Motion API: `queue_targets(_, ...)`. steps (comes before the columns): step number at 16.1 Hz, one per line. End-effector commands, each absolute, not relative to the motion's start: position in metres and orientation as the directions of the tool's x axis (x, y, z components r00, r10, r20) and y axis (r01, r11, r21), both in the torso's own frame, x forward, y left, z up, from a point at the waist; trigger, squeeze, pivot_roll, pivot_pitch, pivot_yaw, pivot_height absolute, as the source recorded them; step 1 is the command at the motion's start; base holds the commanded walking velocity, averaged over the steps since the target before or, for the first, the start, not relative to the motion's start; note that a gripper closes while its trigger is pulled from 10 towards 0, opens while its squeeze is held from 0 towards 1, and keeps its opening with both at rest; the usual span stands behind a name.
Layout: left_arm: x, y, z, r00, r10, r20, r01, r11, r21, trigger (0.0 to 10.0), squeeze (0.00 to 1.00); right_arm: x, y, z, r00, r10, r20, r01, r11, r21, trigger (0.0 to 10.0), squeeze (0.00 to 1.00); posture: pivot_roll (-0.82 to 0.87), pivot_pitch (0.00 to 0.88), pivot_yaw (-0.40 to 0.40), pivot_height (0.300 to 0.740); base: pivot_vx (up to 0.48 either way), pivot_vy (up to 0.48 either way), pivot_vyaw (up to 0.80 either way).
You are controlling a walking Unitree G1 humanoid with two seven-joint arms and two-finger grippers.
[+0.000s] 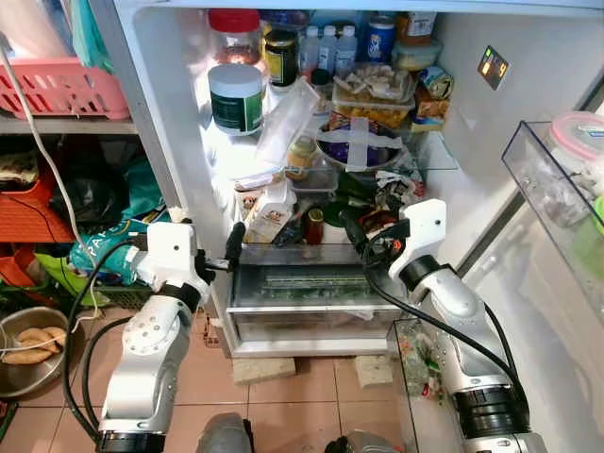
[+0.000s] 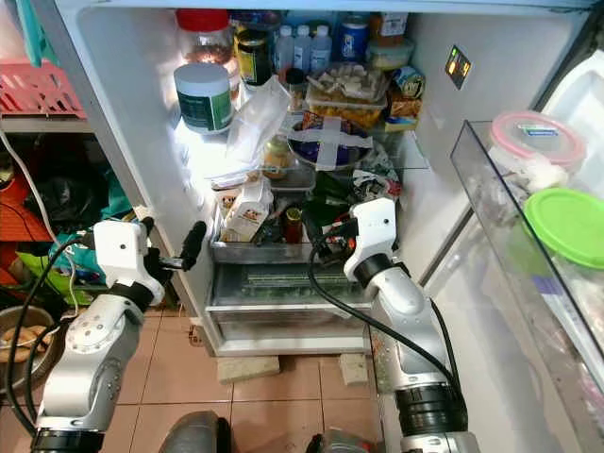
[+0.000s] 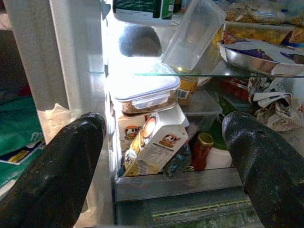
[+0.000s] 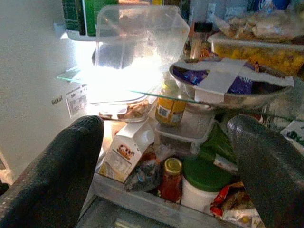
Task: Restocking fridge
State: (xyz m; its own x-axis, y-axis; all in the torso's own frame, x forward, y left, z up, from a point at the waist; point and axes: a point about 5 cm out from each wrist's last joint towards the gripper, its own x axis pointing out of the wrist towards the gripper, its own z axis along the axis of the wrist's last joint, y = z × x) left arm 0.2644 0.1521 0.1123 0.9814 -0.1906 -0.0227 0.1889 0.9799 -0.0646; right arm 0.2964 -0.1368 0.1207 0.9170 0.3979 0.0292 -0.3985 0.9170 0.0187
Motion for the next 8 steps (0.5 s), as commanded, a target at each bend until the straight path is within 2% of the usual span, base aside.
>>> queue_targets(1, 0.267, 0.1523, 0.1128, 0.983, -0.183, -0.019, 0.182, 0.982, -0.053, 10.0, 0.0, 0.2996, -0.1379, 0.1316, 0.918, 0.392, 0.061, -0.393, 0.919, 0.007, 10.0, 0.0, 0.09, 0.0, -0.024, 0.74, 0.0, 0.0, 0.0)
queue_targets(8, 0.2688, 0.1508, 0.1143, 0.984, -0.178, -0.008, 0.177, 0.982, -0.067, 10.0, 0.0, 0.3048, -0.1297, 0.1367, 0.909, 0.411, 0.068, -0.413, 0.91, 0.028, 10.0, 0.0, 0.08, 0.007, -0.029, 0.74, 0.0, 0.0, 0.0)
